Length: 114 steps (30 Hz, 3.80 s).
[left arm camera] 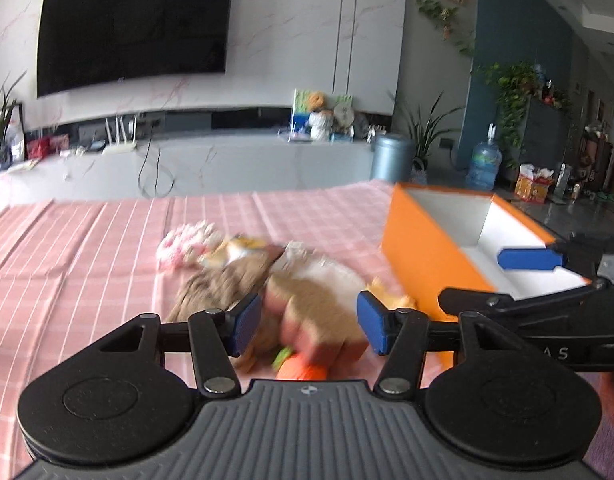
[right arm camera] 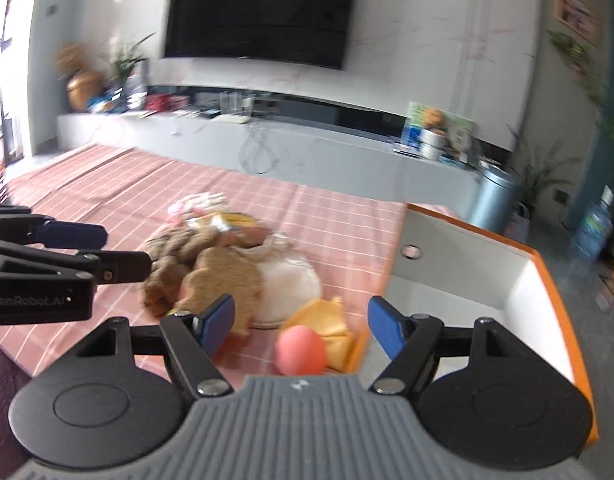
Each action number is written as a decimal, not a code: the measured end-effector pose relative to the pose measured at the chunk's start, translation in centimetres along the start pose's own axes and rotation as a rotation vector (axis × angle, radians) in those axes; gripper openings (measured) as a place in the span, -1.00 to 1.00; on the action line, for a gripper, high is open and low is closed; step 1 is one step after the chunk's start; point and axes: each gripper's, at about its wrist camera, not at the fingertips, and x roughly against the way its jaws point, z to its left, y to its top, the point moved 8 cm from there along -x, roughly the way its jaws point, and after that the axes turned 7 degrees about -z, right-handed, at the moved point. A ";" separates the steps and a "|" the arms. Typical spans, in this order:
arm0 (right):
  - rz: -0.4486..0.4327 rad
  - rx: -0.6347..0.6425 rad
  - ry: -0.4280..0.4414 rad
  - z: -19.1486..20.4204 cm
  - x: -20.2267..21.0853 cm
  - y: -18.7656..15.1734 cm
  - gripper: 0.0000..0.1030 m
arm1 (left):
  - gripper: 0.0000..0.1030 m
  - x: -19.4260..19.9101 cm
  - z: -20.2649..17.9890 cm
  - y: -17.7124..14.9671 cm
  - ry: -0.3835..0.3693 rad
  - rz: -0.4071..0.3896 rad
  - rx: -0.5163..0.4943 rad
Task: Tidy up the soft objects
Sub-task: 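Move both tools back over the pile of soft items, then grasp the orange knitted fruit with the left tool while the right tool grasps the pink ball, then carry the knitted fruit and pink ball over the box with both tools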
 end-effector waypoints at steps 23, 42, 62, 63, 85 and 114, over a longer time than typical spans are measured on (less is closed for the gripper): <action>0.491 0.370 0.280 1.7 -8.7 -2.5 0.12 | 0.31 -4.2 1.6 -6.8 -0.112 0.260 -0.105; 0.667 0.521 0.281 1.7 -13.7 -4.5 -0.04 | 0.01 -7.9 1.4 -8.6 -0.099 0.344 -0.126; 0.555 0.404 0.333 2.2 -8.2 -2.1 -0.14 | -0.09 -3.3 1.7 -7.7 -0.071 0.397 -0.080; 0.539 0.395 0.331 2.1 -7.6 -1.7 -0.14 | -0.09 -3.0 1.6 -7.5 -0.063 0.389 -0.083; 0.378 0.210 0.102 -11.5 -0.3 4.1 -0.14 | -0.09 -3.3 -8.4 2.7 -0.365 0.207 -0.181; 0.716 0.310 0.291 -17.6 -7.9 -7.1 -0.11 | -0.08 -17.3 -21.9 -5.5 -0.632 0.590 -0.764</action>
